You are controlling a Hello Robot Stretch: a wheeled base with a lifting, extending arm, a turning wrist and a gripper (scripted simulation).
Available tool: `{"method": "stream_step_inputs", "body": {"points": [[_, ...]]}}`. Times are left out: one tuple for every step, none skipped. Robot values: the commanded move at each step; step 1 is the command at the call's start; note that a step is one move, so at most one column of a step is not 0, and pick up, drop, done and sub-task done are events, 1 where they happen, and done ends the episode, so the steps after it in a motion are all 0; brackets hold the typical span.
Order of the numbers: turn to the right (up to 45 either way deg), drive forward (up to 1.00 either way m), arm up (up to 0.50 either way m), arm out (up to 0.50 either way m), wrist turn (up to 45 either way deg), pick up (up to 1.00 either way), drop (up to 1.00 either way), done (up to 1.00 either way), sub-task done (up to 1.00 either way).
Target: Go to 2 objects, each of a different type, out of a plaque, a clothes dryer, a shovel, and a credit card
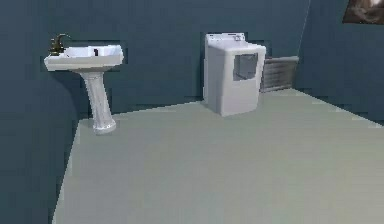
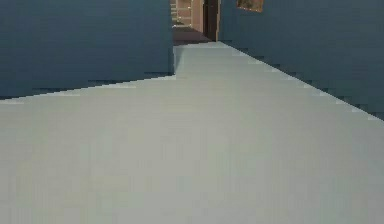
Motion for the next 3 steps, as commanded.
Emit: {"method": "stream_step_inputs", "body": {"points": [[0.0, 1.00, 0.00, 0.00, 0.0, 0.00, 0.00, 0.00, 0.00], [0.0, 1.00, 0.00, 0.00, 0.0, 0.00, 0.00, 0.00, 0.00], [0.0, 0.05, 0.00, 0.00, 0.0, 0.00, 0.00, 0.00, 0.00]]}}
